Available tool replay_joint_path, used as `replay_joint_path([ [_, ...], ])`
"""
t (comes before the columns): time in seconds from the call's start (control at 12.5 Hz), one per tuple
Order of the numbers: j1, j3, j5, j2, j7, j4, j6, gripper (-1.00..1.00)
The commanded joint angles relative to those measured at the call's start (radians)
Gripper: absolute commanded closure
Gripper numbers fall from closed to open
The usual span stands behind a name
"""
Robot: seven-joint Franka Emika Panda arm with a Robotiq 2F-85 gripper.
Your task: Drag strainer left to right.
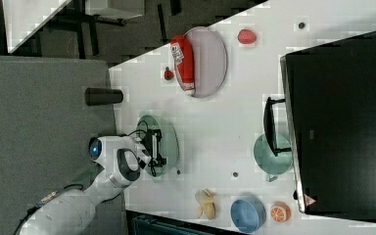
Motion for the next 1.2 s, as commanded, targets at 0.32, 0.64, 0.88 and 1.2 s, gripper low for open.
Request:
replay_joint_path([
  [0.32,0.039,-0.035,-0.029,-0.033,0.038,-0.007,-0.014,-1.0],
  [0.64,0.003,-0.077,-0.042,-0.08,0.031,-0.054,-0.013,-1.0],
  [0.88,-0.039,-0.098,-0.042,-0.101,0.003,-0.088,-0.013,-1.0],
  [1.2,-0.095,-0.141,-0.042,-0.115,-0.135,-0.113,-0.013,-1.0],
])
